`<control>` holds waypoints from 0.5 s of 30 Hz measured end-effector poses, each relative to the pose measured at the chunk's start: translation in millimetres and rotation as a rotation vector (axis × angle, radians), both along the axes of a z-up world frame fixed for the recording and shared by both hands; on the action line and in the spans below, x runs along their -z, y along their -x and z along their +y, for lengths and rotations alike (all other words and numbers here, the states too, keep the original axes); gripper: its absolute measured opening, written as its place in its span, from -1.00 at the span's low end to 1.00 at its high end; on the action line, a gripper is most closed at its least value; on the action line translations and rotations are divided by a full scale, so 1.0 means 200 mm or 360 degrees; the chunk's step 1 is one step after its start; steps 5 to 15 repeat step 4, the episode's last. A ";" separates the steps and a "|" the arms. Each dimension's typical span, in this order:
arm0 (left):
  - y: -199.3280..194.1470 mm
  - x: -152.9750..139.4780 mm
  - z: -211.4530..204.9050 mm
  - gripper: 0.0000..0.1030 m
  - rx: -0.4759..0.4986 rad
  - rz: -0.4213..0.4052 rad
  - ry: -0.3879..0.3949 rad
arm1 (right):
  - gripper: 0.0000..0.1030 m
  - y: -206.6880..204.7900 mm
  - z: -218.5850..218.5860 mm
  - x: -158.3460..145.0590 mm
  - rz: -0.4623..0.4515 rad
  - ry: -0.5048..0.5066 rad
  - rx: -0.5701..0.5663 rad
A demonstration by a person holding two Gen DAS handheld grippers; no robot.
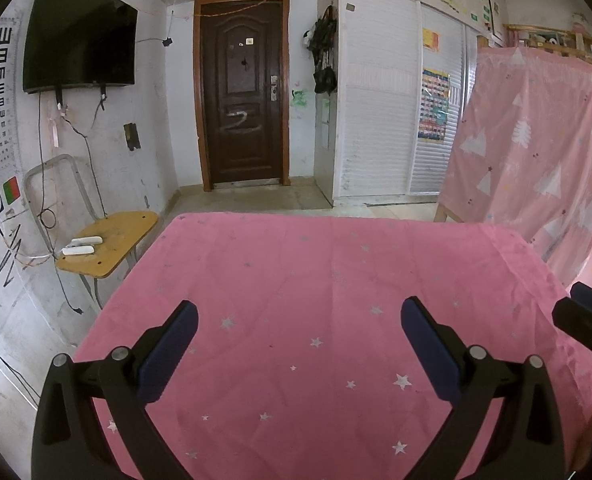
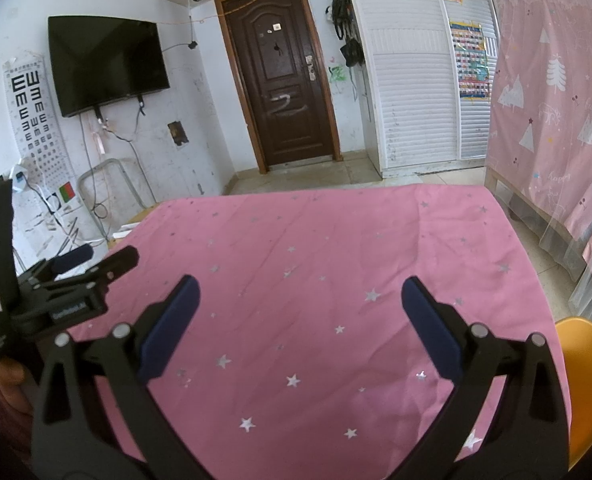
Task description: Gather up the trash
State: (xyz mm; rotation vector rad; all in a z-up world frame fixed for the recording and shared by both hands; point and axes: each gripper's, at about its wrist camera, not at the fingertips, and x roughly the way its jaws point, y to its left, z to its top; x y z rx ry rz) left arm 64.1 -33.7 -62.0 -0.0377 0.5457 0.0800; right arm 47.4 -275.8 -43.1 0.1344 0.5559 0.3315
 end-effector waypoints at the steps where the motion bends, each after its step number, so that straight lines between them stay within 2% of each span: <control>1: 0.00 0.00 0.01 0.82 0.0001 0.0003 0.0004 | 0.89 0.00 0.00 0.00 0.0000 -0.0001 0.0002; 15: -0.01 -0.01 0.02 0.82 0.0008 0.0016 0.0013 | 0.89 -0.01 -0.03 0.01 0.0000 -0.0006 0.0002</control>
